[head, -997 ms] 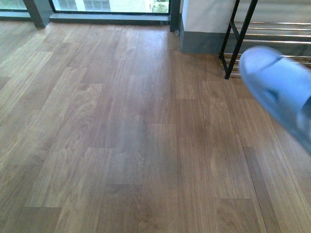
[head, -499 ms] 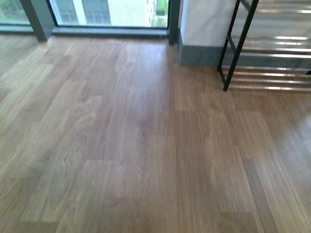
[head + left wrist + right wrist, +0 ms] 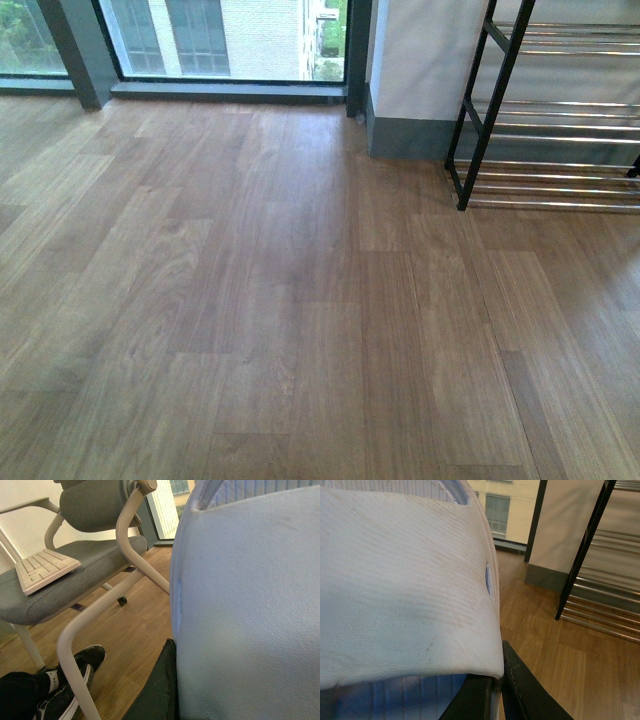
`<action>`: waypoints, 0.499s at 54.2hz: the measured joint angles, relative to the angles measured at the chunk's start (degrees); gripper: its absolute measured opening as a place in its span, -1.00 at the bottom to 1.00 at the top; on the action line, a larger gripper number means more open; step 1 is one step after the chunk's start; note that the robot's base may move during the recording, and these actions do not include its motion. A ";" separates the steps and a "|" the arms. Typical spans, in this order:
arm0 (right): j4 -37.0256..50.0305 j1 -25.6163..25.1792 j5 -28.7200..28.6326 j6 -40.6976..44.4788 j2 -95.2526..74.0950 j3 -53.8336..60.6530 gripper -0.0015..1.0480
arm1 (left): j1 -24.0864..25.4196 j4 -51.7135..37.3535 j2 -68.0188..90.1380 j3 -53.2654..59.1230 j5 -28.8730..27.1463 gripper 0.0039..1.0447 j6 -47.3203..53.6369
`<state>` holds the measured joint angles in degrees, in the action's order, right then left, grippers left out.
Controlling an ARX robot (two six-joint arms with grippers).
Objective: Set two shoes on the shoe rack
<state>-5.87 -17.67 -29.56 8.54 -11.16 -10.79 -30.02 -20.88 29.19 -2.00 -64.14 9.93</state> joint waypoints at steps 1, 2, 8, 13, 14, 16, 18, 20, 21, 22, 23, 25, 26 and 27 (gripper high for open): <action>0.00 0.00 0.00 0.00 0.00 0.00 -0.97 | 0.00 0.00 0.00 0.00 0.00 -0.97 0.00; 0.00 0.00 0.00 0.00 0.00 0.00 -0.97 | 0.00 0.00 0.00 0.00 0.00 -0.97 0.00; 0.00 0.00 -0.02 -0.02 0.02 0.02 -0.97 | 0.00 0.00 0.00 0.00 0.00 -0.97 0.00; 0.00 0.00 -0.28 0.00 0.02 0.04 -0.97 | 0.00 0.00 -0.02 0.02 -0.33 -0.97 0.00; 0.00 0.02 -0.33 0.00 0.04 0.04 -0.97 | 0.00 0.00 -0.04 0.02 -0.33 -0.97 0.00; 0.00 0.07 -0.26 -0.02 0.07 0.07 -0.97 | 0.00 0.00 -0.04 0.02 -0.31 -0.97 0.00; 0.00 0.07 -0.02 -0.02 0.07 0.07 -0.97 | 0.00 0.00 -0.04 0.02 -0.24 -0.97 0.00; 0.00 0.07 -0.02 -0.02 0.07 0.07 -0.97 | 0.00 0.00 -0.04 0.02 -0.24 -0.97 0.00; 0.00 0.07 -0.02 -0.02 0.07 0.07 -0.97 | 0.00 0.00 -0.04 0.02 -0.20 -0.97 0.00; 0.00 0.07 -0.04 -0.02 0.07 0.07 -0.97 | 0.00 0.00 -0.04 0.02 -0.22 -0.97 0.00; 0.00 0.07 -0.09 -0.02 0.07 0.07 -0.97 | 0.00 0.00 -0.04 0.02 -0.26 -0.97 0.00; -0.02 0.07 -0.04 -0.02 0.09 0.07 -0.97 | 0.00 0.00 -0.04 0.02 -0.17 -0.97 0.00; -0.04 0.07 -0.02 -0.02 0.09 0.07 -0.97 | 0.00 0.00 -0.04 0.02 -0.17 -0.97 0.00; -0.04 0.07 0.02 -0.02 0.09 0.07 -0.97 | 0.00 0.00 -0.04 0.02 -0.15 -0.97 0.00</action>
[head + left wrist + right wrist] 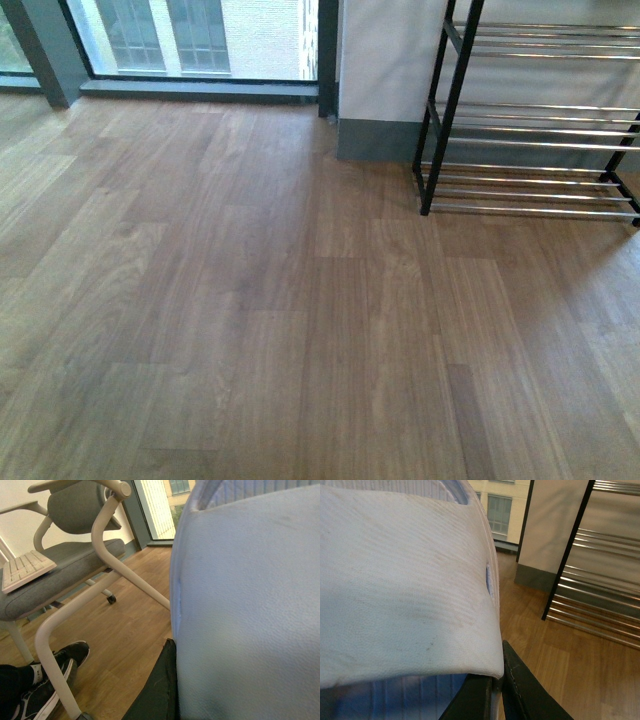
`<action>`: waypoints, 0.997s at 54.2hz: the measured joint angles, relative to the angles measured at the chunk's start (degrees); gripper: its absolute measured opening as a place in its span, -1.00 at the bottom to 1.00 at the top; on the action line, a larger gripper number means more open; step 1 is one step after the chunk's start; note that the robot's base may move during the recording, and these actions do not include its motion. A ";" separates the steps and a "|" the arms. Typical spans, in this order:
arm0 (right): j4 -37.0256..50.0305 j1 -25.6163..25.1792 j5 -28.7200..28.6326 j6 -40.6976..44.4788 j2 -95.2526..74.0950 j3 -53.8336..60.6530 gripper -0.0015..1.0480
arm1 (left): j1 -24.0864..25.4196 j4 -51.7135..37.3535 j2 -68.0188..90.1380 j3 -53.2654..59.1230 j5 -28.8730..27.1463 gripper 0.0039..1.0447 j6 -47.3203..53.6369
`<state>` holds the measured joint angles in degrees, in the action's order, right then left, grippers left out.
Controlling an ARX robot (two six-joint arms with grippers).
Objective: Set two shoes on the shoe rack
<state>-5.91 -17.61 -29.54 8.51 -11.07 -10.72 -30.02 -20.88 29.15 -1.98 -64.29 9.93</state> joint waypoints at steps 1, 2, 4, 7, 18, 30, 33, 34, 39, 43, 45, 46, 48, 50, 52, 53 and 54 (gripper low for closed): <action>0.00 0.00 0.00 0.00 0.00 0.00 -0.97 | 0.00 0.00 0.00 0.00 0.00 -0.97 0.00; 0.00 0.00 -0.04 0.00 0.02 0.02 -0.97 | 0.00 0.00 0.00 0.00 -0.02 -0.97 0.00; -0.04 0.00 -0.02 0.00 0.02 0.07 -0.97 | 0.00 0.00 0.00 0.09 0.02 -0.97 0.02; -0.09 0.00 -0.04 0.00 0.04 0.09 -0.97 | 0.00 0.00 0.00 0.09 0.02 -0.97 0.04; -0.09 0.00 -0.02 -0.02 0.04 0.09 -0.97 | 0.00 0.00 0.00 0.11 0.13 -0.97 0.11; -0.11 0.02 0.11 -0.13 0.04 0.07 -0.97 | 0.00 0.00 -0.02 0.11 0.24 -0.97 0.13; -0.11 0.02 0.11 -0.15 0.02 0.04 -0.97 | 0.02 0.00 -0.02 0.11 0.13 -0.97 0.15; -0.11 0.02 0.13 -0.15 0.02 0.09 -0.97 | 0.00 0.00 0.00 0.11 0.22 -0.97 0.15; -0.11 0.02 0.13 -0.15 0.04 0.09 -0.97 | 0.02 0.00 -0.02 0.11 0.17 -0.97 0.15; -0.11 0.02 0.07 -0.15 0.02 0.09 -0.97 | 0.00 0.00 -0.02 0.11 0.17 -0.97 0.17; -0.11 0.02 0.07 -0.15 0.02 0.09 -0.97 | 0.00 0.00 -0.02 0.11 0.20 -0.97 0.24; -0.11 0.02 0.11 -0.15 0.02 0.09 -0.97 | 0.00 0.00 -0.02 0.11 0.15 -0.97 0.24; -0.11 0.02 0.09 -0.15 0.02 0.09 -0.97 | 0.00 0.00 -0.02 0.11 0.20 -0.97 0.31; -0.11 0.02 0.00 -0.15 0.02 0.07 -0.97 | 0.00 0.00 -0.02 0.11 0.20 -0.97 0.31; -0.11 0.02 -0.02 -0.15 0.02 -0.02 -0.97 | 0.00 0.00 -0.02 0.11 0.15 -0.97 0.31; -0.11 0.02 -0.02 -0.15 0.02 -0.04 -0.97 | 0.00 0.00 -0.02 0.11 0.13 -0.97 0.35; -0.11 0.02 -0.02 -0.15 0.02 -0.04 -0.97 | 0.00 0.00 -0.02 0.11 0.15 -0.97 0.33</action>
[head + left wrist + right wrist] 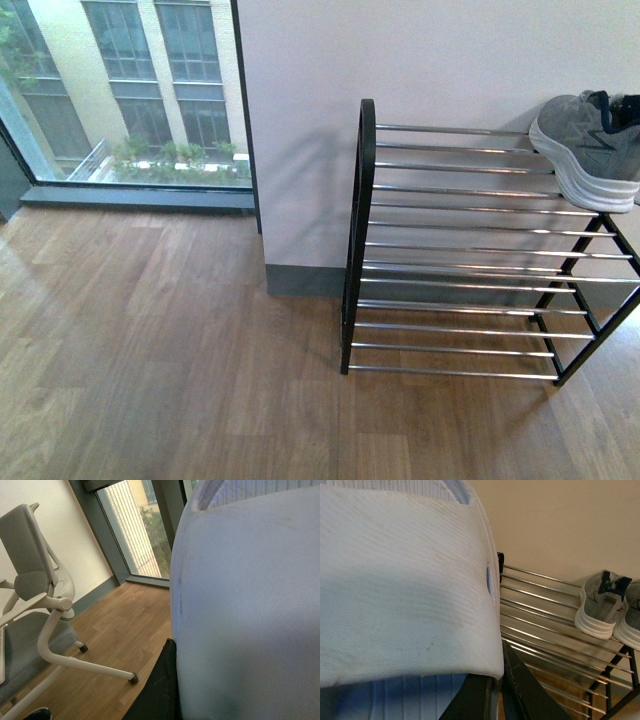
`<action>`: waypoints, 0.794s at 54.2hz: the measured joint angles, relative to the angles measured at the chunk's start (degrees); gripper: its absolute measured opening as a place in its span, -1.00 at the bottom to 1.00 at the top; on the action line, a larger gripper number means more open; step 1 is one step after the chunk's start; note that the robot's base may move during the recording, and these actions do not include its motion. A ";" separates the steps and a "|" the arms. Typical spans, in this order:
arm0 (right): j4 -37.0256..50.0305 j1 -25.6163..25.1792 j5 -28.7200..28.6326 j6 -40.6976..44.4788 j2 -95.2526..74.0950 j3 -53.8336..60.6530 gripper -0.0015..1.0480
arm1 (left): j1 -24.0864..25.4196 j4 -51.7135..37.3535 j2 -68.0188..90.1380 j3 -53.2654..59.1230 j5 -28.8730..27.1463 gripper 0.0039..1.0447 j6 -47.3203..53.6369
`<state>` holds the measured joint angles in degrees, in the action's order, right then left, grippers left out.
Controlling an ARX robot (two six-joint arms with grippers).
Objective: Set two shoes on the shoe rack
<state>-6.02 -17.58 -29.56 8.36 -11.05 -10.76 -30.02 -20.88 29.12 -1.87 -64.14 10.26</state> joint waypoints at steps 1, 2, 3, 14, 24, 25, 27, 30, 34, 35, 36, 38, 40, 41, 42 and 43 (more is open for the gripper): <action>0.00 0.00 0.00 0.00 0.00 0.02 -0.97 | 0.00 0.00 0.00 0.00 0.00 -0.97 0.00; 0.00 0.00 0.00 0.00 0.00 0.02 -0.97 | 0.00 0.00 0.00 0.00 0.02 -0.97 -0.02; 0.00 0.00 0.02 0.00 0.00 0.02 -0.97 | 0.00 -0.02 0.00 0.00 0.04 -0.97 0.00; 0.00 0.00 -0.15 0.00 0.02 0.02 -0.97 | 0.00 0.00 0.00 0.00 -0.15 -0.97 0.00; 0.00 0.00 0.22 0.00 0.00 0.04 -0.97 | 0.00 0.00 0.00 0.00 0.17 -0.97 0.00; 0.00 0.00 0.20 0.00 0.00 0.07 -0.97 | 0.00 0.00 0.02 0.00 0.09 -0.97 0.00; 0.00 0.00 0.17 0.00 -0.02 0.04 -0.97 | 0.00 0.00 0.02 0.00 0.11 -0.97 0.00; 0.00 0.00 0.15 0.00 -0.04 0.04 -0.97 | 0.00 0.00 0.02 0.00 0.09 -0.97 0.00; 0.00 0.00 0.20 0.00 -0.04 0.04 -0.97 | 0.00 0.00 0.00 0.00 0.07 -0.97 0.00; 0.00 0.00 0.20 0.00 -0.04 0.04 -0.97 | 0.00 0.00 0.00 0.00 0.09 -0.97 0.00; 0.00 0.00 0.20 0.00 -0.04 0.07 -0.97 | 0.00 0.00 0.02 0.00 0.09 -0.97 0.00; 0.00 0.00 0.20 0.00 -0.04 0.04 -0.97 | 0.00 0.00 0.02 0.00 0.09 -0.97 0.00; 0.00 0.00 0.17 0.00 -0.04 0.04 -0.97 | 0.00 0.00 0.00 0.00 0.11 -0.97 0.00; 0.00 0.00 0.15 0.00 -0.04 0.04 -0.97 | 0.00 0.00 0.00 0.00 0.09 -0.97 0.00; 0.00 0.00 0.15 0.00 -0.04 0.04 -0.97 | 0.00 0.00 0.00 0.00 0.07 -0.97 0.00; 0.00 0.00 0.13 0.00 -0.04 0.07 -0.97 | 0.00 0.00 0.00 0.00 0.02 -0.97 0.00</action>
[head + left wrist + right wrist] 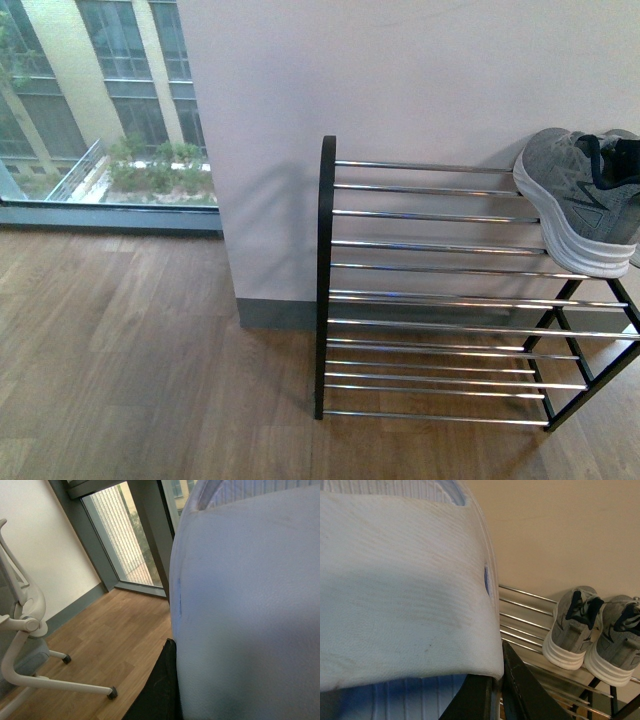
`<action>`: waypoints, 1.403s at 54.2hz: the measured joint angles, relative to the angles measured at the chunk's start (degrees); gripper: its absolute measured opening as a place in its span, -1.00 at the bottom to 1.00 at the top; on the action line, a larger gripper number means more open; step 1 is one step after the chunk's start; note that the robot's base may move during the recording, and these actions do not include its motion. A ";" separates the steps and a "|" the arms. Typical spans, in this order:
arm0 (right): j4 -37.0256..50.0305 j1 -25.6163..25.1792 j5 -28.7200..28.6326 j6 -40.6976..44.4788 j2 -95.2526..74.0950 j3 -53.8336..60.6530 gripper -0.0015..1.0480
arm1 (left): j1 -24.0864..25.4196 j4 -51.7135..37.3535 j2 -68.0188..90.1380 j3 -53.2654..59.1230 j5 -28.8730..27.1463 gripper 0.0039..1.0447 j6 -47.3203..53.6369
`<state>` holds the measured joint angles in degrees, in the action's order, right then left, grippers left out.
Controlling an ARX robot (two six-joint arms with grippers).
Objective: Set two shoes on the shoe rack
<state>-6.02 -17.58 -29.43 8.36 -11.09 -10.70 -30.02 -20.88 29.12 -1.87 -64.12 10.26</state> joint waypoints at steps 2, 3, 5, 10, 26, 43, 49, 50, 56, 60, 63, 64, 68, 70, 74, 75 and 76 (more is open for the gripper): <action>0.00 0.00 0.02 0.00 0.00 -0.02 -0.97 | 0.00 0.00 0.00 0.00 -0.02 -0.97 0.00; 0.00 0.00 0.00 0.00 0.00 -0.02 -0.97 | 0.00 0.00 0.00 0.00 -0.02 -0.97 0.00; 0.00 0.00 0.02 0.00 0.00 -0.02 -0.97 | 0.00 0.00 0.00 0.00 0.00 -0.97 0.00; 0.00 0.00 0.00 0.00 0.00 -0.02 -0.97 | 0.00 0.00 0.00 0.00 0.00 -0.97 0.00; 0.00 0.00 -0.02 0.00 0.00 0.00 -0.97 | 0.00 0.00 0.00 0.00 -0.02 -0.97 0.00; 0.00 0.00 -0.02 0.00 0.00 -0.02 -0.97 | 0.00 0.00 0.00 0.00 0.00 -0.97 0.00; 0.00 0.00 0.00 0.00 0.00 0.00 -0.97 | 0.00 0.00 0.00 0.00 0.00 -0.97 0.00; 0.00 0.00 -0.02 0.00 0.00 -0.02 -0.97 | 0.00 0.00 0.00 0.00 0.00 -0.97 0.00; 0.00 0.00 -0.13 0.00 0.00 0.00 -0.97 | 0.00 0.00 0.00 0.00 0.02 -0.97 0.00; 0.00 0.00 -0.09 0.00 -0.07 0.00 -0.97 | 0.00 0.00 0.02 0.00 0.04 -0.97 0.00; 0.00 0.00 -0.11 0.00 -0.09 0.00 -0.97 | 0.00 0.00 0.09 0.00 0.04 -0.97 0.02; 0.00 0.00 -0.09 0.00 -0.09 0.00 -0.97 | 0.00 0.00 0.09 0.00 0.02 -0.97 0.00; 0.00 0.00 -0.11 0.00 0.02 0.00 -0.97 | 0.00 0.00 0.07 0.00 0.02 -0.97 0.00; 0.00 0.00 -0.13 0.00 0.02 0.00 -0.97 | 0.00 0.00 0.07 0.00 -0.04 -0.97 0.00; 0.00 0.00 -0.13 0.00 0.02 0.00 -0.97 | 0.00 0.00 0.07 0.00 0.02 -0.97 0.00; 0.00 0.00 -0.13 0.00 0.02 0.00 -0.97 | 0.00 0.00 0.07 0.00 0.02 -0.97 0.00; 0.39 -0.11 -0.72 -0.85 0.13 0.07 -0.97 | 0.00 0.00 0.07 0.00 0.00 -0.97 0.00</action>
<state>-5.63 -17.69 -30.15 7.51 -10.96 -10.63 -30.02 -20.88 29.19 -1.87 -64.12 10.26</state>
